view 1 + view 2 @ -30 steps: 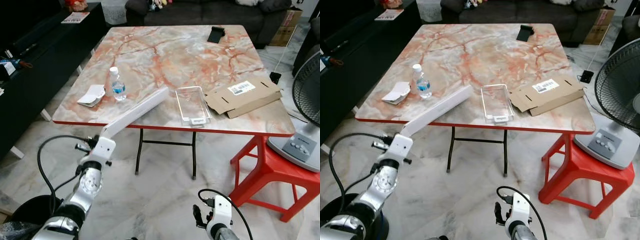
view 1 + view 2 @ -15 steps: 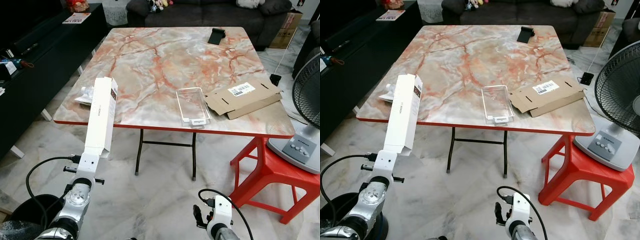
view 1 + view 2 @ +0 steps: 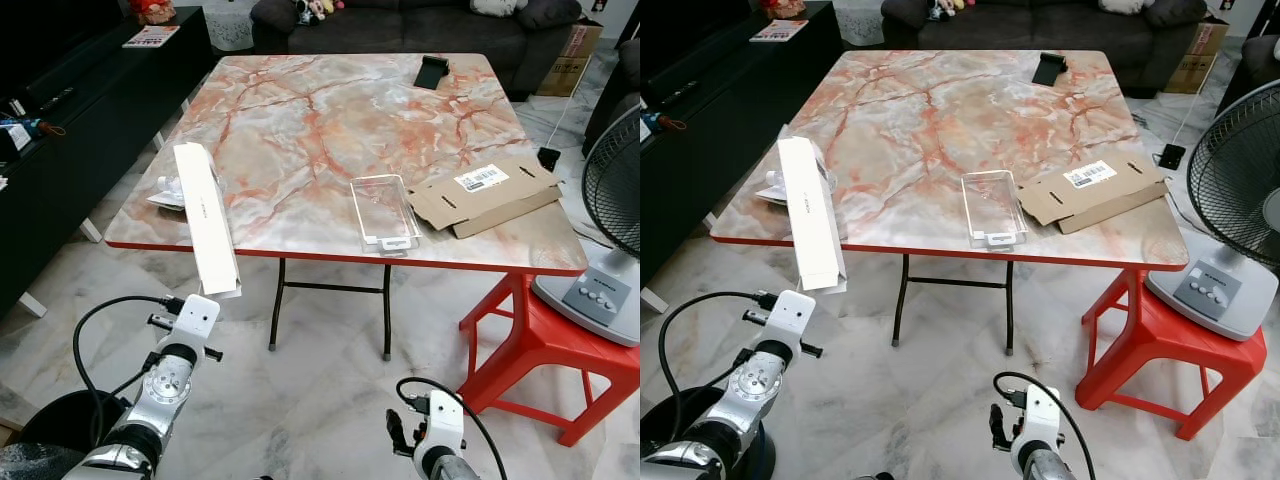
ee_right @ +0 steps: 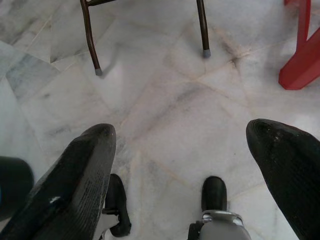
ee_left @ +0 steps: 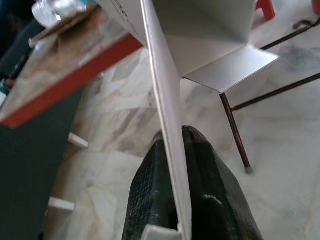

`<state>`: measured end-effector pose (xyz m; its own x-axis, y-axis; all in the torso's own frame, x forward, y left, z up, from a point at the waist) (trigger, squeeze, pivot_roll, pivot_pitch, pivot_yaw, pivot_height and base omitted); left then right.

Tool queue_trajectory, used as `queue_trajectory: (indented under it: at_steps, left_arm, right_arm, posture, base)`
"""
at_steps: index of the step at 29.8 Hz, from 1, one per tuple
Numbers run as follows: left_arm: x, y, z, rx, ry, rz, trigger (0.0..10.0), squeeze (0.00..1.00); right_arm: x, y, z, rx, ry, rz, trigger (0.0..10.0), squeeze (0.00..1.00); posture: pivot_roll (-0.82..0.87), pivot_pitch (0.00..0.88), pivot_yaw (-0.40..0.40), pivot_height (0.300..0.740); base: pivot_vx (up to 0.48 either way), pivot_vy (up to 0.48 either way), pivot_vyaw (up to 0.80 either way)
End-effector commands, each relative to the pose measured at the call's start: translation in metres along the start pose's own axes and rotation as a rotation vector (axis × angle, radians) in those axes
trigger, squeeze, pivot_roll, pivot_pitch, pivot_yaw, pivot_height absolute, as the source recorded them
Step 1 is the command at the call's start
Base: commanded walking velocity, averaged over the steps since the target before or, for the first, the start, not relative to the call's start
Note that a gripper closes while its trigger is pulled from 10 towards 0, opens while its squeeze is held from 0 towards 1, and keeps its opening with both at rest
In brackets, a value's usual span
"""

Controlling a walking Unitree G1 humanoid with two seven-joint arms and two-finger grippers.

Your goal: Picking trash to rubbish bin

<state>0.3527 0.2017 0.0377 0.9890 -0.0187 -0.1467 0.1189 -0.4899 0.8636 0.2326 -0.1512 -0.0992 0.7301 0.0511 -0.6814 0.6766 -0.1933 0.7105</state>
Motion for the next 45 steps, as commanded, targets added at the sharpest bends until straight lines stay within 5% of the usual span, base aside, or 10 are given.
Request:
queue_trajectory:
  at_steps: [1, 6, 16, 45]
  left_arm:
    - [0.004, 0.01, -0.007, 0.033, 0.007, 0.047, 10.0, 0.0]
    - [0.01, 0.031, -0.011, 0.041, 0.026, 0.129, 10.0, 0.0]
    - [0.003, 0.016, -0.006, 0.027, 0.015, 0.089, 10.0, 0.0]
    - [0.004, 0.02, -0.005, 0.029, 0.012, 0.104, 10.0, 0.0]
  right_arm:
    - [0.0, -0.001, -0.002, 0.004, 0.001, 0.001, 10.0, 0.0]
    - [0.0, 0.001, -0.002, 0.009, 0.0, 0.008, 10.0, 0.0]
    - [0.0, 0.003, -0.001, 0.018, -0.006, 0.02, 10.0, 0.0]
    - [0.0, 0.004, -0.002, 0.019, -0.004, 0.028, 10.0, 0.0]
  posture:
    - [0.09, 0.088, 0.032, 0.74]
    - [0.09, 0.087, 0.032, 0.74]
    - [0.09, 0.091, 0.031, 0.74]
    - [0.09, 0.091, 0.032, 0.74]
  base:
    - [0.0, 0.0, 0.0]
    - [0.0, 0.0, 0.0]
    - [0.0, 0.0, 0.0]
    - [0.0, 0.0, 0.0]
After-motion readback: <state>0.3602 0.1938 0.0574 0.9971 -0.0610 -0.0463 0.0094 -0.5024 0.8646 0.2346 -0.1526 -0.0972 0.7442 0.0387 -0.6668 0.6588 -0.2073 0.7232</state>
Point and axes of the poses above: a point about 5 cm out from each wrist's last joint towards the gripper, its own x axis pointing out of the wrist towards the gripper, its own y axis along the axis of the wrist's last joint, z = x × y, the point moved 4 cm from there along x, pointing out of the wrist towards the gripper, and after that the axes turned 1 degree about -x, right-handed, at the moved point
